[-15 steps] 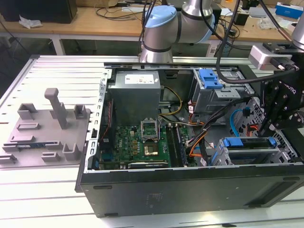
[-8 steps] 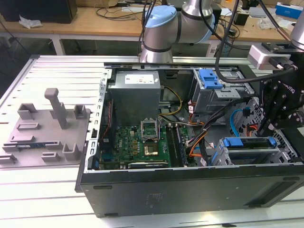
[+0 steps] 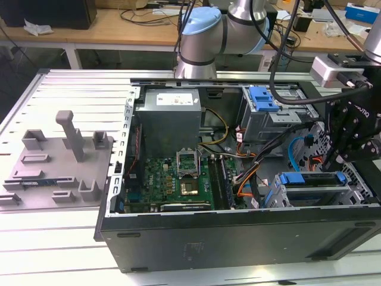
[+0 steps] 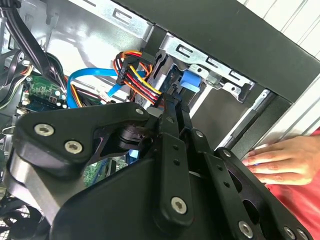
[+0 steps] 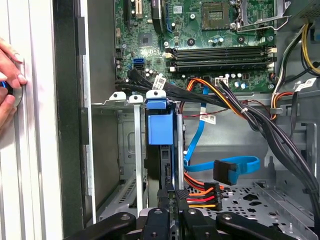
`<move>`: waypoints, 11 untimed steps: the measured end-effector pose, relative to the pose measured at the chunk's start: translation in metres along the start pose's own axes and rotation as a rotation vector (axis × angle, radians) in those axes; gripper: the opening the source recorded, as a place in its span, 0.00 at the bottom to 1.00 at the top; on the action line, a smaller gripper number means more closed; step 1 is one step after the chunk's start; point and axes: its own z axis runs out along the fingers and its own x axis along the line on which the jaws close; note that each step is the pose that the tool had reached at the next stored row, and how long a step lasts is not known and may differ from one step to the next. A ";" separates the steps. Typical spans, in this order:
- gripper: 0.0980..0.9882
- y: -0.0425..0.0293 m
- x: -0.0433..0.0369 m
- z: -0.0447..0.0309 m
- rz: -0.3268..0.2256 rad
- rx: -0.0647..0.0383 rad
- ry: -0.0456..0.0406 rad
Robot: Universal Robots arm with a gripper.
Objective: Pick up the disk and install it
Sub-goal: 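Insert the first disk wire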
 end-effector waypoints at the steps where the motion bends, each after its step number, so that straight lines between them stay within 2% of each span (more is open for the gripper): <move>1: 0.08 0.0000 0.0000 0.0004 0.000 0.000 0.0001; 11: 0.08 0.0000 -0.0001 0.0030 0.000 0.000 0.0001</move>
